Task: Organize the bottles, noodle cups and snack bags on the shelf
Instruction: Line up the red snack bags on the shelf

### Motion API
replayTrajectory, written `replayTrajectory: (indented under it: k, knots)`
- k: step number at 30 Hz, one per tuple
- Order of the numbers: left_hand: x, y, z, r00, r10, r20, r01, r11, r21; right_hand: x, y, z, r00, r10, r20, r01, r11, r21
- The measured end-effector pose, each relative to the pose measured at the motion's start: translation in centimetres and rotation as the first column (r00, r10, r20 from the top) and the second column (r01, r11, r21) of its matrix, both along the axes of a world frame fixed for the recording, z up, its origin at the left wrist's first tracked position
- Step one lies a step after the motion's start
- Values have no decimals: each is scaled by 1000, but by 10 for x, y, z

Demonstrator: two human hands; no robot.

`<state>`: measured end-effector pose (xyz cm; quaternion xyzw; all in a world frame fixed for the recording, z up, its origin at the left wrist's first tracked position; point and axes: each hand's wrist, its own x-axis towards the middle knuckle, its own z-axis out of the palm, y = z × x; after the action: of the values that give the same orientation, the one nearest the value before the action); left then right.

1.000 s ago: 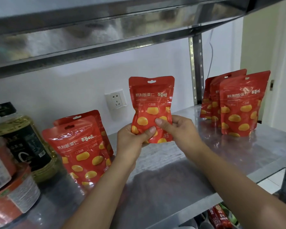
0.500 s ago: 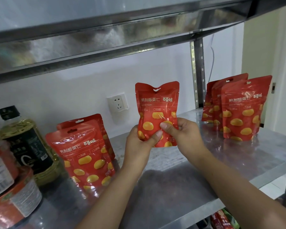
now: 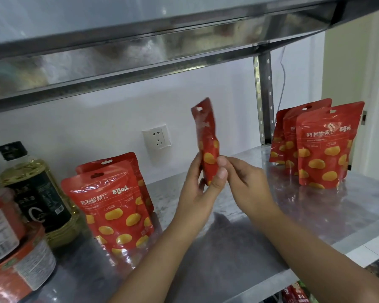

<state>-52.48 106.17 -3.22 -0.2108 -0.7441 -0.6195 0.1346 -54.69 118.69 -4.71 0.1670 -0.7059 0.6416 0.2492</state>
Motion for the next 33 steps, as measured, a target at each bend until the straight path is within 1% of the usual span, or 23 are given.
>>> replayTrajectory:
  k: [2, 4, 7, 9, 11, 12, 13, 14, 15, 17, 19, 23, 27, 29, 31, 33]
  knots:
    - [0, -5, 4, 1000, 10, -15, -8, 989, 145, -1, 0, -2, 998, 39, -43, -37, 999, 39]
    - [-2, -8, 7, 999, 43, -15, -38, 972, 231, -3, 0, -4, 992, 84, -98, -80, 996, 48]
    - [-2, -10, 8, 996, 76, 45, -87, 933, 350, -4, -1, -6, 969, 116, -218, -103, 992, 69]
    - [-4, -11, 7, 993, 91, 68, -111, 917, 384, -3, 1, -4, 960, 97, -264, -85, 995, 60]
    - [-5, -13, 6, 993, 95, 75, -117, 916, 383, -4, 2, -1, 954, 38, -296, -23, 998, 53]
    - [-5, -13, 6, 994, 75, 76, -99, 915, 391, -5, 3, 0, 957, 5, -290, 8, 999, 45]
    - [-4, -13, 6, 996, 42, 79, -71, 909, 410, -4, 3, 1, 969, 4, -246, -2, 1000, 8]
    - [-3, -13, 7, 996, 0, 87, -38, 901, 433, -4, 4, 3, 985, 42, -168, -53, 997, -61]
    - [-2, -12, 7, 995, -44, 93, -3, 894, 447, -2, 4, 7, 989, 123, -86, -135, 978, -156]
    - [-1, -12, 7, 988, -116, 102, 59, 896, 441, 0, 9, 11, 952, 305, 13, -284, 903, -322]
    - [-1, -12, 6, 984, -143, 104, 86, 903, 421, 3, 13, 13, 923, 384, 26, -350, 867, -354]
    - [-1, -14, 7, 986, -137, 99, 85, 907, 412, 7, 13, 16, 922, 386, 37, -341, 854, -393]
    - [1, -12, 9, 991, -61, 118, 26, 960, 278, 9, 13, 19, 931, 364, 13, -329, 857, -395]
    - [2, -9, 8, 996, -10, 93, -13, 971, 239, 10, 12, 19, 927, 374, -1, -345, 855, -387]
    - [2, -9, 6, 997, 21, 69, -37, 973, 228, 12, 9, 20, 923, 384, -7, -356, 850, -389]
    - [1, -9, 5, 997, 28, 77, -45, 972, 232, 12, 8, 21, 927, 376, -5, -347, 849, -399]
